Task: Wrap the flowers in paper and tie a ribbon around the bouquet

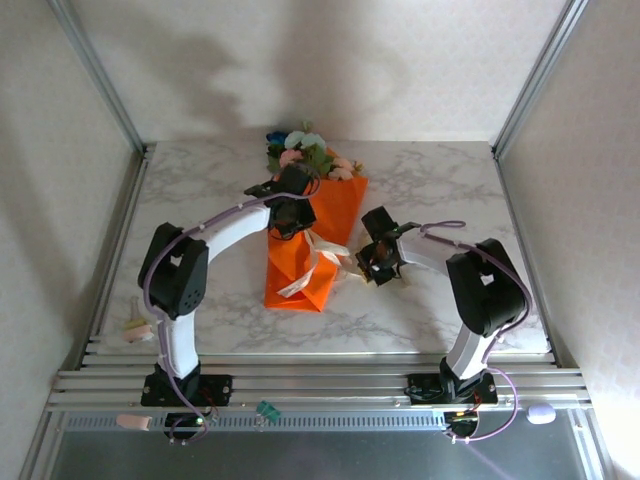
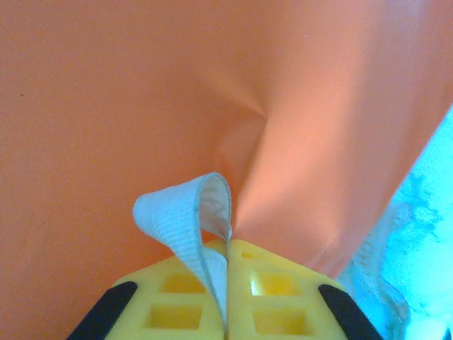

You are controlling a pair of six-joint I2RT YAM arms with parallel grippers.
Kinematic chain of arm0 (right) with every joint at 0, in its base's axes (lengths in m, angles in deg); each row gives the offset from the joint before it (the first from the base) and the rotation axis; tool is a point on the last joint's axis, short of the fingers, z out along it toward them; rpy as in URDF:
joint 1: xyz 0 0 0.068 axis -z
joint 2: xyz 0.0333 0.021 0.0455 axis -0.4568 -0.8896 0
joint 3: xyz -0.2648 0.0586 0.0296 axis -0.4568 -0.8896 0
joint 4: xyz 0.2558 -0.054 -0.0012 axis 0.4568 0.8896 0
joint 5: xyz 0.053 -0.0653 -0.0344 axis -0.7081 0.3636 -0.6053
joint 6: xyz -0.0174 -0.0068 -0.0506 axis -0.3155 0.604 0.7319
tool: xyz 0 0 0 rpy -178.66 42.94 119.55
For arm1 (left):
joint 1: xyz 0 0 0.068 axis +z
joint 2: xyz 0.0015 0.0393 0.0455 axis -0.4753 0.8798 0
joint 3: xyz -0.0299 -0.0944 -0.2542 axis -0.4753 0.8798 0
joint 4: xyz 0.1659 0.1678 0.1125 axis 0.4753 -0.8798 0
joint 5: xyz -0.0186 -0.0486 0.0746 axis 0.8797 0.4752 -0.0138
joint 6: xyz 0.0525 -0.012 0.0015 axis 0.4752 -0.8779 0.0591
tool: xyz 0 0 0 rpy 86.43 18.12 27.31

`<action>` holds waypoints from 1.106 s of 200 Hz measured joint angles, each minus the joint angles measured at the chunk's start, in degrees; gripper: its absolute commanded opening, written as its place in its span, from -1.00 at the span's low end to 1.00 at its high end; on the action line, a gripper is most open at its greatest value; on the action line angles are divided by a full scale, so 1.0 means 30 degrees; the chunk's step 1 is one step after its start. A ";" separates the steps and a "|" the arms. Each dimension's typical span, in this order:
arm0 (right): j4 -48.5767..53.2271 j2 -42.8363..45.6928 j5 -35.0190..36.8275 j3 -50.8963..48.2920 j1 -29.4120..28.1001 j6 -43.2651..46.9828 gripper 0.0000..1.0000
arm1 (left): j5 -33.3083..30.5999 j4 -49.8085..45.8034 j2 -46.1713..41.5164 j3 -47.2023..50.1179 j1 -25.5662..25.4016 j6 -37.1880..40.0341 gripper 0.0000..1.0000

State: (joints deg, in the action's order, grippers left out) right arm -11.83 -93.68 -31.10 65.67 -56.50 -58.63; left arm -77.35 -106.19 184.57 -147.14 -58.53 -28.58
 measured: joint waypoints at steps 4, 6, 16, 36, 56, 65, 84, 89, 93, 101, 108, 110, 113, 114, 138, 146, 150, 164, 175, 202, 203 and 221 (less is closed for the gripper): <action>-0.0007 0.0007 0.0175 0.0029 0.0095 0.0080 -1.00 | 0.0044 0.0022 -0.0240 0.0131 0.0022 -0.0036 -0.73; 0.0029 0.0036 0.0277 0.0044 0.0138 0.0255 -1.00 | 0.0066 0.0015 -0.0364 0.0197 0.0036 -0.0007 -0.72; 0.0255 0.0328 0.0685 0.0036 0.0350 0.0525 -1.00 | 0.0240 0.0036 -0.0809 0.0525 0.0087 -0.0044 -0.70; 0.0605 0.1224 0.1115 -0.0124 0.0714 0.1202 -1.00 | 0.0692 0.0401 -0.1107 0.1209 0.0270 -0.0066 -0.61; 0.0925 0.2251 0.1166 -0.0474 0.0976 0.1836 -1.00 | 0.1144 0.0729 -0.0481 0.1370 0.0379 -0.0073 -0.65; 0.1129 0.2455 0.1224 -0.0546 0.1049 0.2069 -1.00 | 0.1333 0.0976 -0.0073 0.1333 0.0386 -0.0058 -0.85; 0.1450 0.2776 0.1290 -0.0903 0.1173 0.2521 -1.00 | 0.1566 0.1115 0.0889 0.1107 0.0372 -0.0087 -1.00; 0.1494 0.2892 0.1297 -0.1056 0.1231 0.2674 -1.00 | 0.1566 0.1093 0.1049 0.1093 0.0357 -0.0102 -1.00; 0.1566 0.2980 0.1304 -0.1166 0.1282 0.2776 -1.00 | 0.1566 0.1035 0.1122 0.1093 0.0321 -0.0131 -1.00; 0.1800 0.3184 0.1297 -0.1355 0.1508 0.3089 -1.00 | 0.1625 0.0852 0.1137 0.1093 0.0270 -0.0131 -1.00; 0.2004 0.3322 0.1326 -0.1377 0.1763 0.3461 -1.00 | 0.1632 0.0787 0.1042 0.1093 0.0182 -0.0131 -1.00; 0.2018 0.3344 0.1333 -0.1377 0.1829 0.3570 -1.00 | 0.1632 0.0794 0.1013 0.1100 0.0160 -0.0124 -1.00; 0.2084 0.3417 0.1362 -0.1377 0.1967 0.3730 -1.00 | 0.1647 0.0794 0.0933 0.1122 0.0102 -0.0131 -1.00; 0.2113 0.3432 0.1384 -0.1377 0.1996 0.3810 -1.00 | 0.1647 0.0787 0.0896 0.1129 0.0095 -0.0131 -1.00; 0.2783 0.3854 0.1960 -0.1348 0.3439 0.5814 -1.00 | 0.2324 0.0729 -0.1355 0.2455 -0.0474 0.0044 -1.00; 0.3126 0.3978 0.2251 -0.1319 0.4000 0.6477 -1.00 | 0.2849 0.0678 -0.2521 0.3118 -0.0663 0.0284 -1.00; 0.3300 0.4044 0.2433 -0.1297 0.4299 0.6798 -1.00 | 0.3140 0.0590 -0.3038 0.3395 -0.0743 0.0423 -1.00; 0.3752 0.4160 0.2579 -0.1158 0.5268 0.7868 -0.99 | 0.4597 0.0393 -0.4714 0.4342 -0.0976 0.1144 -1.00; 0.4080 0.4160 0.2674 -0.0780 0.5566 0.8488 -0.78 | 0.5289 0.0219 -0.5552 0.5209 -0.1290 0.1807 -1.00; 0.5231 0.4124 0.4495 0.0554 0.5923 0.9704 -0.14 | 0.5020 -0.1581 -0.6470 0.7861 -0.1355 0.3679 -1.00; 0.5260 0.4124 0.4546 0.0583 0.5931 0.9712 -0.12 | 0.5005 -0.1639 -0.6477 0.7912 -0.1348 0.3752 -1.00; 0.5836 0.4167 0.5909 0.1137 0.5909 1.0142 0.11 | 0.4648 -0.3031 -0.6484 0.8881 -0.1326 0.5027 -1.00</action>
State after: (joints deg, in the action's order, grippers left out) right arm 5.67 -81.18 -13.37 69.08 -38.78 -28.21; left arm -63.41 -115.29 165.11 -120.50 -62.51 -13.49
